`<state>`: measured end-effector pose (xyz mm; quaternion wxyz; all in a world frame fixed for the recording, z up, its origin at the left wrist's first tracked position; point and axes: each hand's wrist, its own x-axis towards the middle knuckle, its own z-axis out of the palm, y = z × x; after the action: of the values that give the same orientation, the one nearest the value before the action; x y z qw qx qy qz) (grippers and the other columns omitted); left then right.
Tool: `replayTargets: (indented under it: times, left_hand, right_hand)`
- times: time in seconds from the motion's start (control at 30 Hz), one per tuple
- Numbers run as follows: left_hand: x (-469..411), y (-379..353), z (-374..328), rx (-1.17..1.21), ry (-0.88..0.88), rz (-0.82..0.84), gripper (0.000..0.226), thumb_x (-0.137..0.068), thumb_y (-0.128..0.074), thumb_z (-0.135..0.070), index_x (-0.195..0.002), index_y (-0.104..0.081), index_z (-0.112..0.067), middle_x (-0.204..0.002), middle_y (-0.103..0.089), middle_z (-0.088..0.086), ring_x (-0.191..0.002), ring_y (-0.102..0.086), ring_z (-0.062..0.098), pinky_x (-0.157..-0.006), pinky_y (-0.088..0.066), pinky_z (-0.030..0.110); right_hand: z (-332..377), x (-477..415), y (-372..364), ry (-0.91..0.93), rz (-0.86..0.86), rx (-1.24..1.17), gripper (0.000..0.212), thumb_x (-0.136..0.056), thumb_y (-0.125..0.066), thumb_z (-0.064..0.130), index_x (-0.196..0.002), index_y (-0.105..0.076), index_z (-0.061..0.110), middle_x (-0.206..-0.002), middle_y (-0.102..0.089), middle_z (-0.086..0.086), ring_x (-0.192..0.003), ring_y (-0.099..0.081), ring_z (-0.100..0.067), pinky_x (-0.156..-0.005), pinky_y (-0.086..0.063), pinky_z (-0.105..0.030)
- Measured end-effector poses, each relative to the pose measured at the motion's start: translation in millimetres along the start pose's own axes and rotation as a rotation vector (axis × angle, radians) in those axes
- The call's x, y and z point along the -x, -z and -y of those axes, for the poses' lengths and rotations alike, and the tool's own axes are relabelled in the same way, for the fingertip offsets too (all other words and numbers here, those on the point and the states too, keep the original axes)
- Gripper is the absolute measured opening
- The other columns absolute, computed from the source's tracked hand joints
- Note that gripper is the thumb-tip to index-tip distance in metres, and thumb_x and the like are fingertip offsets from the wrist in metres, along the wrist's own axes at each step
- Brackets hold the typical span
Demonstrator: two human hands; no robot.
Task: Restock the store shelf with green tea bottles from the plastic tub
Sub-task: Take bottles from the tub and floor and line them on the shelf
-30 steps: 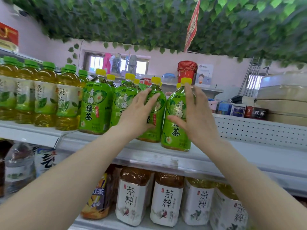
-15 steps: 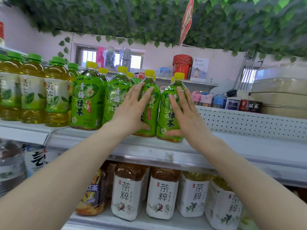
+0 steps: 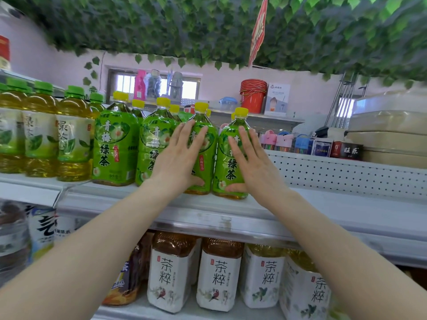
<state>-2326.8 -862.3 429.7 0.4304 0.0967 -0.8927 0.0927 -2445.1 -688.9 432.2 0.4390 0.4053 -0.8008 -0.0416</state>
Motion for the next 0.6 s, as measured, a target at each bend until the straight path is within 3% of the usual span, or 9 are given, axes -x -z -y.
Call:
replayTargets:
  times: [0.17, 0.27, 0.33, 0.4, 0.5, 0.6]
  left_hand:
    - [7, 0, -3, -0.016, 0.005, -0.005, 0.124, -0.067, -0.082, -0.053, -0.155, 0.001, -0.028, -0.163, 0.010, 0.002, -0.151, 0.002, 0.027, -0.103, -0.044, 0.043]
    - [16, 4, -6, 0.027, 0.007, -0.025, 0.102, -0.076, -0.076, -0.049, -0.154, -0.015, -0.024, -0.163, -0.006, 0.006, -0.150, -0.008, 0.028, -0.106, -0.041, 0.044]
    - [26, 9, -10, 0.085, -0.013, -0.085, 0.086, -0.080, -0.075, -0.042, -0.150, -0.030, -0.021, -0.158, -0.025, 0.008, -0.145, -0.023, 0.028, -0.101, -0.045, 0.045]
    - [38, 15, -15, 0.134, -0.050, -0.146, 0.075, -0.079, -0.077, -0.037, -0.144, -0.043, -0.018, -0.148, -0.041, 0.010, -0.136, -0.038, 0.031, -0.094, -0.049, 0.046]
    - [57, 25, -27, 0.183, -0.093, -0.163, 0.064, -0.081, -0.075, -0.037, -0.137, -0.052, -0.018, -0.138, -0.052, 0.007, -0.127, -0.048, 0.032, -0.087, -0.052, 0.045]
    - [80, 33, -43, 0.239, -0.149, -0.162, 0.055, -0.082, -0.073, -0.038, -0.131, -0.057, -0.019, -0.131, -0.059, 0.006, -0.121, -0.054, 0.029, -0.083, -0.053, 0.041]
  right_hand:
    - [1, 7, 13, -0.003, 0.011, 0.013, 0.110, -0.083, -0.054, 0.068, -0.157, 0.004, 0.011, -0.162, 0.016, -0.017, -0.149, 0.014, -0.037, -0.120, -0.009, -0.049]
    - [2, 15, 25, -0.012, 0.002, -0.050, 0.095, -0.094, -0.051, 0.057, -0.157, 0.002, 0.010, -0.163, 0.011, -0.015, -0.151, 0.009, -0.031, -0.122, -0.006, -0.042]
    - [3, 25, 36, -0.020, -0.012, -0.087, 0.088, -0.096, -0.052, 0.050, -0.157, -0.003, 0.009, -0.165, 0.001, -0.013, -0.152, 0.000, -0.027, -0.120, -0.007, -0.036]
    - [5, 39, 49, -0.017, -0.027, -0.071, 0.084, -0.095, -0.057, 0.044, -0.156, -0.014, 0.006, -0.162, -0.018, -0.014, -0.150, -0.015, -0.029, -0.120, -0.017, -0.036]
    - [10, 67, 66, -0.031, -0.033, -0.022, 0.079, -0.093, -0.062, 0.040, -0.152, -0.027, 0.002, -0.149, -0.039, -0.017, -0.140, -0.035, -0.032, -0.114, -0.031, -0.038]
    - [14, 102, 78, -0.064, -0.006, 0.004, 0.072, -0.095, -0.057, 0.041, -0.151, -0.029, 0.004, -0.147, -0.041, -0.015, -0.137, -0.037, -0.031, -0.113, -0.032, -0.038]
